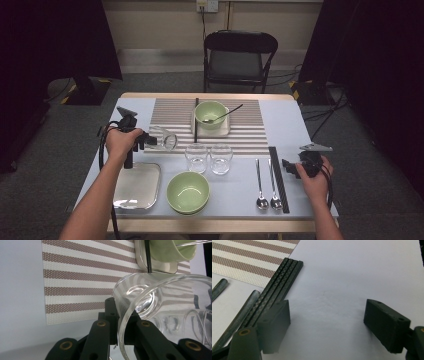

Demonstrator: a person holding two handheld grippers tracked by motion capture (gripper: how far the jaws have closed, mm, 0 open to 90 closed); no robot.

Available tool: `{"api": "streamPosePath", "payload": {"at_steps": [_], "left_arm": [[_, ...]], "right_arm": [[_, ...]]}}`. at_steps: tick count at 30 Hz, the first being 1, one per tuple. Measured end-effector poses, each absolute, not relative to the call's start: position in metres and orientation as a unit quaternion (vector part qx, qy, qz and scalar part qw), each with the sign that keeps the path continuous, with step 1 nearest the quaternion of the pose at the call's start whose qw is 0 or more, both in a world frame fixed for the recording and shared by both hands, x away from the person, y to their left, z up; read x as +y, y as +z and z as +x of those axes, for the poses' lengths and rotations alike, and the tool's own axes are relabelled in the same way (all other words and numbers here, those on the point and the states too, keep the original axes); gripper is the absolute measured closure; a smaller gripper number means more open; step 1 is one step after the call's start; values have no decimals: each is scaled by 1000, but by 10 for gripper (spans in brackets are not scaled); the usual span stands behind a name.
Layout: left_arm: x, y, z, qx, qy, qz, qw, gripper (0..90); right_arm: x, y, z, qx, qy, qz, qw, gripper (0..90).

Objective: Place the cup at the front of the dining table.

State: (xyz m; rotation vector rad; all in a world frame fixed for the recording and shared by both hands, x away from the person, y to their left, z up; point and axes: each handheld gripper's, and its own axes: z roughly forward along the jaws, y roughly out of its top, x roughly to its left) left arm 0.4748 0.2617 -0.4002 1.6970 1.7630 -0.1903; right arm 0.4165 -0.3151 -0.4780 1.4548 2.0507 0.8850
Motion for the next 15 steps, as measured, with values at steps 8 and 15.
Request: {"api": "streamPosePath", "payload": {"at_steps": [8, 15], "left_arm": [[263, -401, 477, 676, -68, 655, 331, 859], [264, -402, 479, 676, -67, 656, 331, 860]], "right_arm": [[-315, -478, 416, 748, 323, 530, 236, 202], [-315, -478, 416, 748, 323, 530, 235, 202]]}}
